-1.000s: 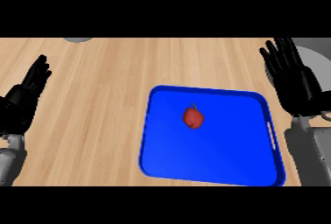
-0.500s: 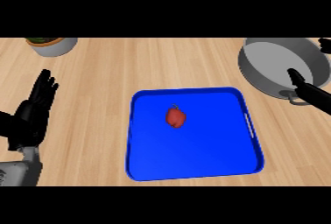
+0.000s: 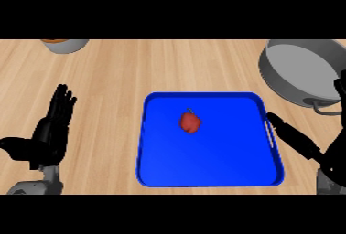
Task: Pick the bell pepper from the tray and place it in the pot
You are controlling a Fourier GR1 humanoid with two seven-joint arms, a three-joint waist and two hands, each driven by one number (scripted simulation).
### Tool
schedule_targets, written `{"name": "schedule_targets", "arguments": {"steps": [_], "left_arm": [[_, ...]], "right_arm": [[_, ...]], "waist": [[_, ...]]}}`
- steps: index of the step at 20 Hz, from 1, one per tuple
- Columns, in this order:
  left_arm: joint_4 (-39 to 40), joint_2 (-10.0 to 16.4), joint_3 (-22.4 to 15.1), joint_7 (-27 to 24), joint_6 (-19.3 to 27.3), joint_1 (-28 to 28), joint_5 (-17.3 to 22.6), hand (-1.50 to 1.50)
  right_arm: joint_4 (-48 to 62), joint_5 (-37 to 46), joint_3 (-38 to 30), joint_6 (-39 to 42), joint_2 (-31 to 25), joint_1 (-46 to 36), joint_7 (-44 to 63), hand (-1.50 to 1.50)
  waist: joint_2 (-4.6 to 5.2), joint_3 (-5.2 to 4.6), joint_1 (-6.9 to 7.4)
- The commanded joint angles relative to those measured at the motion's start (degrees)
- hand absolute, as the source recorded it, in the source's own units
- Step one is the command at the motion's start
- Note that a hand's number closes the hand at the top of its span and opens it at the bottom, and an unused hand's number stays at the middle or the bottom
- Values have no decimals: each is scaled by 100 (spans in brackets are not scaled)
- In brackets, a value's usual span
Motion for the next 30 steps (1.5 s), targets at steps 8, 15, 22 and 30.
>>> {"name": "schedule_targets", "arguments": {"steps": [8, 15, 22, 30], "left_arm": [[-129, -296, -257, -371, 46, 244, -101, 0], [-264, -324, -403, -361, 12, 116, -174, 0], [-98, -456, -598, -550, 48, 167, -361, 0], [146, -666, -691, -614, 40, 66, -362, 0]], "right_arm": [[873, 3024, 781, -120, 1656, 2076, 1595, -150], [825, 4641, 1187, 509, 1818, 2202, 3653, -150], [841, 5895, 2359, 1692, 1823, 1363, 6338, -150], [1646, 5668, 3375, 3318, 1825, -538, 9164, -150]], "waist": [[215, -23, 176], [205, 15, 407], [199, 49, 596], [210, 73, 669]]}}
